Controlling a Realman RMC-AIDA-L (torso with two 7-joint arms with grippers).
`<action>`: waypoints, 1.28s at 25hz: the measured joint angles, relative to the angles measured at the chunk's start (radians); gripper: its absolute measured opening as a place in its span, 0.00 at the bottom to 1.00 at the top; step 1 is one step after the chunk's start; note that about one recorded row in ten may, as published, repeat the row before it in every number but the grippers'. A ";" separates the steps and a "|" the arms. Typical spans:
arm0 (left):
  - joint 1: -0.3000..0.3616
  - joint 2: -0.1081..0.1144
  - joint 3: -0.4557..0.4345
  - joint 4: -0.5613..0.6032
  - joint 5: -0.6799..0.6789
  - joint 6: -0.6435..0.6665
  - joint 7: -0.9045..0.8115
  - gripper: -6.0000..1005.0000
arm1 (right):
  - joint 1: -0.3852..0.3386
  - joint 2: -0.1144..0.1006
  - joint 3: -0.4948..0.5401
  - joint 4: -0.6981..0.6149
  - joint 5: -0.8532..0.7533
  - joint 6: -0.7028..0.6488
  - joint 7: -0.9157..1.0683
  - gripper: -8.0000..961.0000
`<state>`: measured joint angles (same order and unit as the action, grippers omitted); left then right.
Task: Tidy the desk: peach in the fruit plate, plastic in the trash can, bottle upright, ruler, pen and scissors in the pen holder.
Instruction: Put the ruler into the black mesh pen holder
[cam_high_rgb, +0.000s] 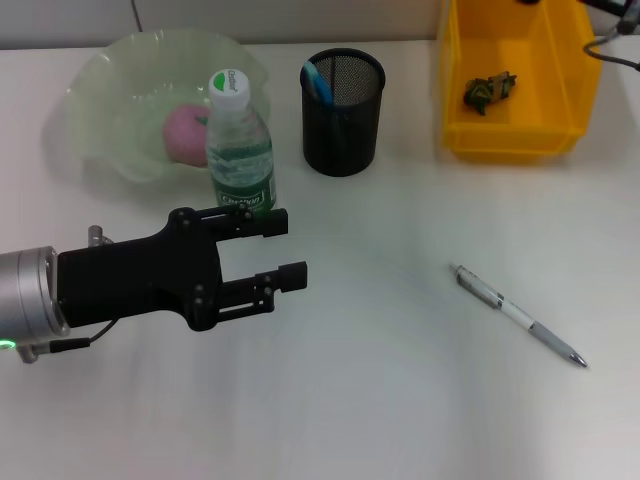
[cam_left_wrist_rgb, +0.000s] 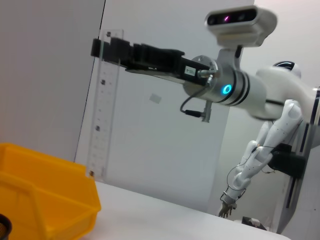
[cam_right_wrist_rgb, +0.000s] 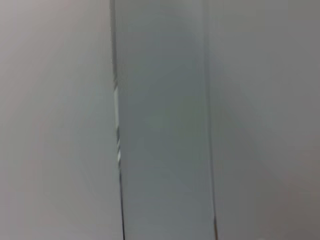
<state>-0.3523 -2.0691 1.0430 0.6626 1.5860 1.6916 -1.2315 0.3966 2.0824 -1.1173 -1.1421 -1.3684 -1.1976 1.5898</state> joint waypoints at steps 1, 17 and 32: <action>-0.001 -0.001 0.000 0.000 0.000 0.000 0.000 0.63 | 0.010 -0.001 0.006 0.043 0.041 0.000 -0.018 0.40; -0.006 -0.003 0.003 0.000 -0.025 -0.002 0.026 0.63 | 0.253 0.002 0.052 0.616 0.329 0.047 -0.448 0.40; -0.018 -0.003 0.009 -0.005 -0.026 -0.007 0.041 0.63 | 0.364 0.007 0.037 0.850 0.408 0.053 -0.773 0.42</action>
<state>-0.3699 -2.0723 1.0523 0.6580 1.5600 1.6842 -1.1907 0.7604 2.0898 -1.0799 -0.2926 -0.9601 -1.1448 0.8168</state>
